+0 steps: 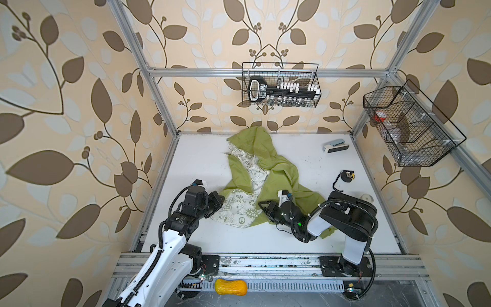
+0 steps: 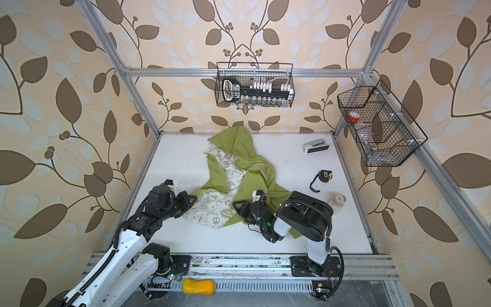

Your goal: Zip up the jacket

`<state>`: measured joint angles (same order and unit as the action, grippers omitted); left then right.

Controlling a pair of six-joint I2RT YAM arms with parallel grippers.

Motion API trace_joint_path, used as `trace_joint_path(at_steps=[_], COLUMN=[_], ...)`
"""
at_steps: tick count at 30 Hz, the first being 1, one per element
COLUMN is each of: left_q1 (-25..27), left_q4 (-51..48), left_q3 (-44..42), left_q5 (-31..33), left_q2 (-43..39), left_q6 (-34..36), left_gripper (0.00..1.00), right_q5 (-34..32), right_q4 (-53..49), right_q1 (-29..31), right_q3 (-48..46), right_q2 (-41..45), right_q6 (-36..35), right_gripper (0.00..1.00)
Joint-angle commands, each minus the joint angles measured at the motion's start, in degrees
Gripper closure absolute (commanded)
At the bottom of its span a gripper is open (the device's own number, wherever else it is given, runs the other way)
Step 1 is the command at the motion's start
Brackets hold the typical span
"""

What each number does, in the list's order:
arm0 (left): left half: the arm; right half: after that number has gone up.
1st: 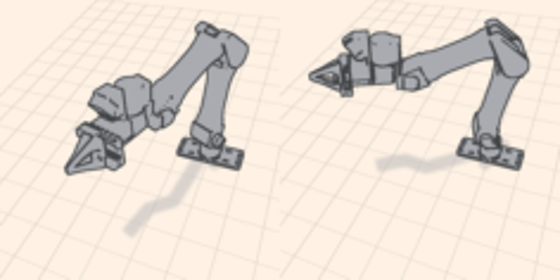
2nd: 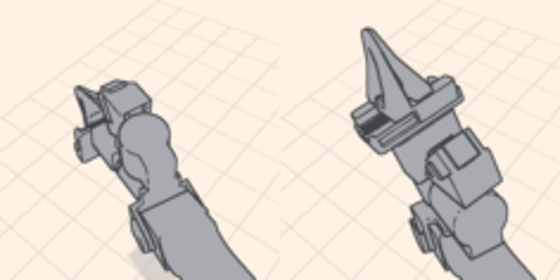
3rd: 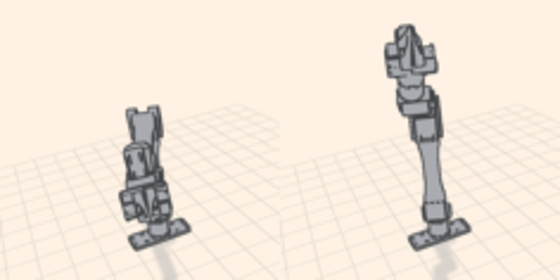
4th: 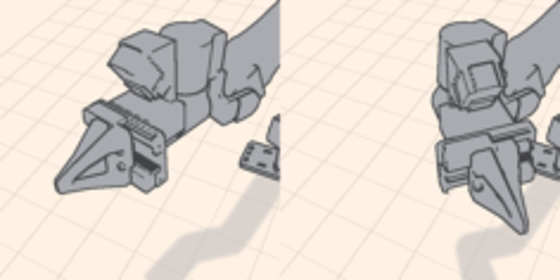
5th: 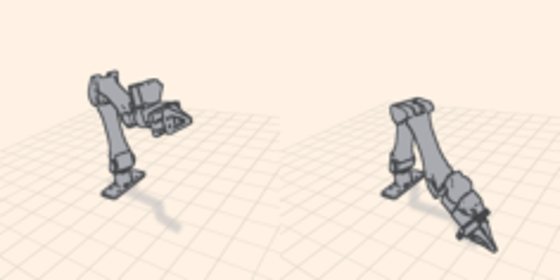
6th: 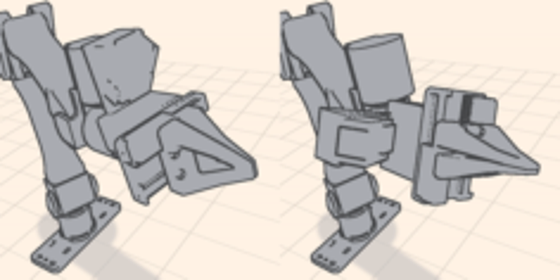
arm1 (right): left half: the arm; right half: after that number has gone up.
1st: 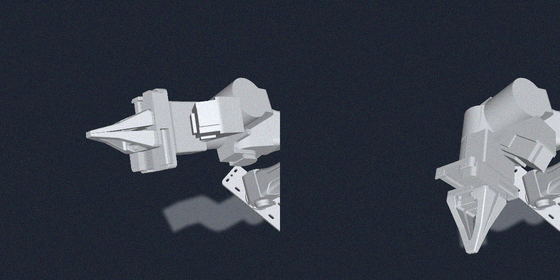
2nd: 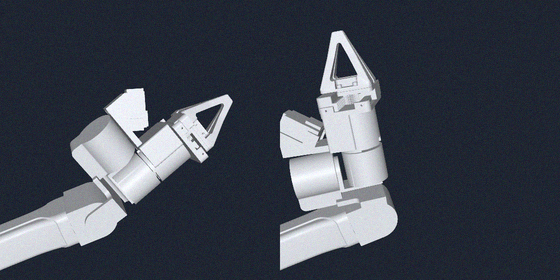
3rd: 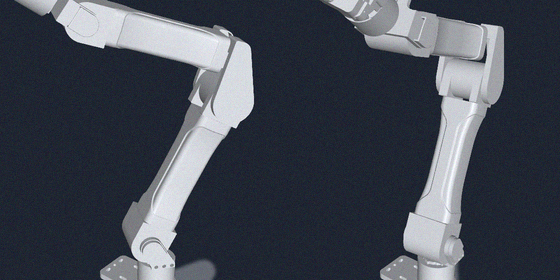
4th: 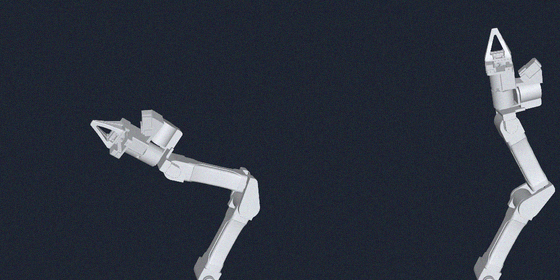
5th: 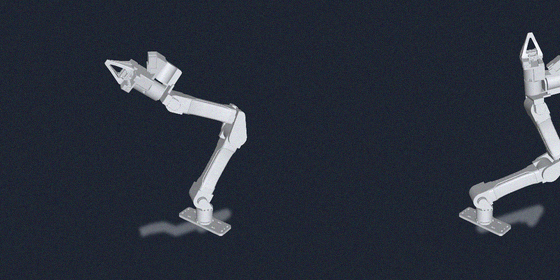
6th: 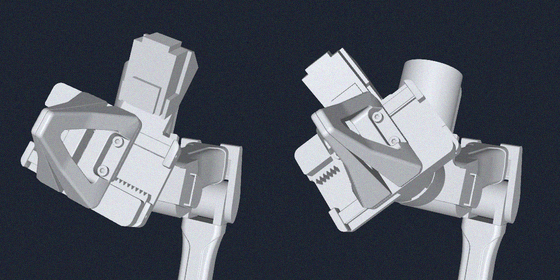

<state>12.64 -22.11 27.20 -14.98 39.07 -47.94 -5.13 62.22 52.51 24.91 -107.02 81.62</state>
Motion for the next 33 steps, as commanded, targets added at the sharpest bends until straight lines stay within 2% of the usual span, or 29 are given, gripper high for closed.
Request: trace_joint_path(at_steps=[1, 5, 9, 22, 28, 33], left_q1=[-0.60, -0.60, -0.60, -0.60, -0.59, -0.60], left_q4=[0.13, 0.17, 0.35, 0.22, -0.30, -0.74], left_q3=[1.19, 1.09, 1.18, 1.44, 1.54, 1.58], left_q5=[-0.83, -0.75, -0.75, -0.75, -0.67, -0.57], left_q2=[-0.58, -0.58, -0.33, -0.05, -0.48, -0.92], left_q6=[1.17, 1.17, 1.18, 1.53, 1.64, 1.79], left_gripper=[1.00, 1.00, 1.00, 1.00, 1.00, 1.00], right_q5=[-3.24, -6.94, -9.11, -7.89, -6.12, -6.11], right_q4=[-3.19, -5.08, -2.75, 6.66, 6.02, 3.63], right_q1=[0.45, 0.45, 0.66, 1.67, 1.46, 1.55], right_q3=[1.69, 2.47, 3.56, 6.00, 8.15, 8.70], right_q2=[-1.09, -1.00, -2.59, -7.41, -9.73, -9.31], right_q6=[2.49, 3.82, 4.33, 1.17, 1.17, 0.56], right_gripper=[0.52, 0.53, 0.57, 0.61, 0.67, 0.68])
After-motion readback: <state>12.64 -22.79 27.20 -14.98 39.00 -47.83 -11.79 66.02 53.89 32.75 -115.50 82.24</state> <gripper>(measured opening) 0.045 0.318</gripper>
